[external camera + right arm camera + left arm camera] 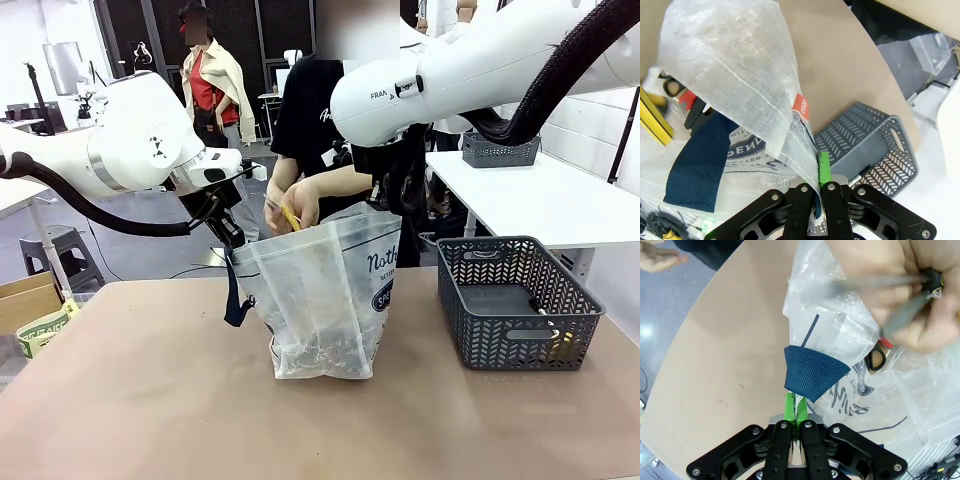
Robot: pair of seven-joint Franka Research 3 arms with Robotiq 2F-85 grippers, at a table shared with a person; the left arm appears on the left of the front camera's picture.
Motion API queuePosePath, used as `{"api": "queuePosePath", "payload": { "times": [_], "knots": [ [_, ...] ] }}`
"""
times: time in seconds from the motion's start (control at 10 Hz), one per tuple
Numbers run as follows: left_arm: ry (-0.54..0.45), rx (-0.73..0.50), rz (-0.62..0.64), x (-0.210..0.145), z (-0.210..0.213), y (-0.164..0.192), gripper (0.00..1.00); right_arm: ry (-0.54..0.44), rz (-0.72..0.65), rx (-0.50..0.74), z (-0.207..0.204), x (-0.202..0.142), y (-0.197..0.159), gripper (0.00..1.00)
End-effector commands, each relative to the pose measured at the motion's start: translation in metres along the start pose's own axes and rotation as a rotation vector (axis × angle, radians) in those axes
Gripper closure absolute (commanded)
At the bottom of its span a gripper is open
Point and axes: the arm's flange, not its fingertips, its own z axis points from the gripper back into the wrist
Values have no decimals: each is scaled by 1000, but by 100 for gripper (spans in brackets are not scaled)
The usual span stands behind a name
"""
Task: Transfer purchased items from the store into the shopping bag.
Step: Move the Reusable shopping bag to the right side of the table.
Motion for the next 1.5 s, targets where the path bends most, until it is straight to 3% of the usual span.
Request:
{"api": "queuePosePath", "payload": {
  "times": [0.0,1.4],
  "knots": [
    [1,3,2,-2,1,3,100,3,-2,-2,0,-1,-1,100],
    [1,3,2,-2,1,3,100,3,-2,-2,0,-1,-1,100]
  ]
}}
